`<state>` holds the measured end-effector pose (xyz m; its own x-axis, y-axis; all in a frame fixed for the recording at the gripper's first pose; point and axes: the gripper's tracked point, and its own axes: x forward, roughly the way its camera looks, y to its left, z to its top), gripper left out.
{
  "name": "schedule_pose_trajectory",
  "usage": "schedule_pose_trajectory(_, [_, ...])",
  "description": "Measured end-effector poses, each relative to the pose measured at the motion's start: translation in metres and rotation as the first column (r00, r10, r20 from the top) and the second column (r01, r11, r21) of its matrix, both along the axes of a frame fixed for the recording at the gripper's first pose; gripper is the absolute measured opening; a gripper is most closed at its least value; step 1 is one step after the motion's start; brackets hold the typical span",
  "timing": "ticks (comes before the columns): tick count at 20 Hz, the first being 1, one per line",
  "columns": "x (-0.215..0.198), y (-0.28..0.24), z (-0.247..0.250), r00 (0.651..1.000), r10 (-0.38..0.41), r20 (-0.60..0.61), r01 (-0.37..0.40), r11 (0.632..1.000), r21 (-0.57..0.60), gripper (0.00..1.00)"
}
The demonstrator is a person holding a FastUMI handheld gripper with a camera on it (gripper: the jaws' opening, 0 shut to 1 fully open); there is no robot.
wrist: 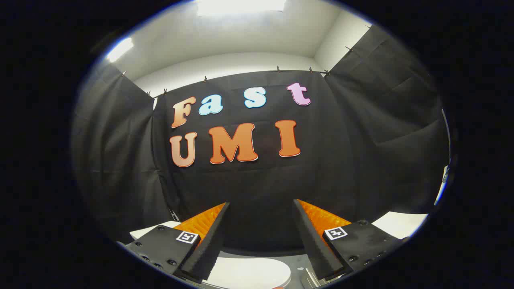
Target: Open the toilet lid.
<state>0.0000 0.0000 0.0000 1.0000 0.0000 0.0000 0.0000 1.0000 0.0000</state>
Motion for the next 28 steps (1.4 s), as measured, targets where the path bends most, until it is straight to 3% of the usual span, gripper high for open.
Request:
schedule_pose_trajectory(4, [-0.02,0.028,-0.038,0.992,0.079,-0.094,-0.076,0.996,0.035,0.99])
schedule_pose_trajectory(9, [-0.064,0.035,-0.065,0.99,0.082,-0.117,-0.08,0.997,0.016,0.98])
schedule_pose_trajectory(14, [-0.091,0.021,-0.063,0.993,0.05,-0.111,-0.05,0.999,0.008,0.98])
schedule_pose_trajectory(19, [-0.105,0.005,-0.103,0.989,0.023,-0.147,-0.017,0.999,0.041,0.98])
schedule_pose_trajectory(28, [-0.103,-0.019,-0.236,0.952,-0.027,-0.305,0.097,0.971,0.217,0.99])
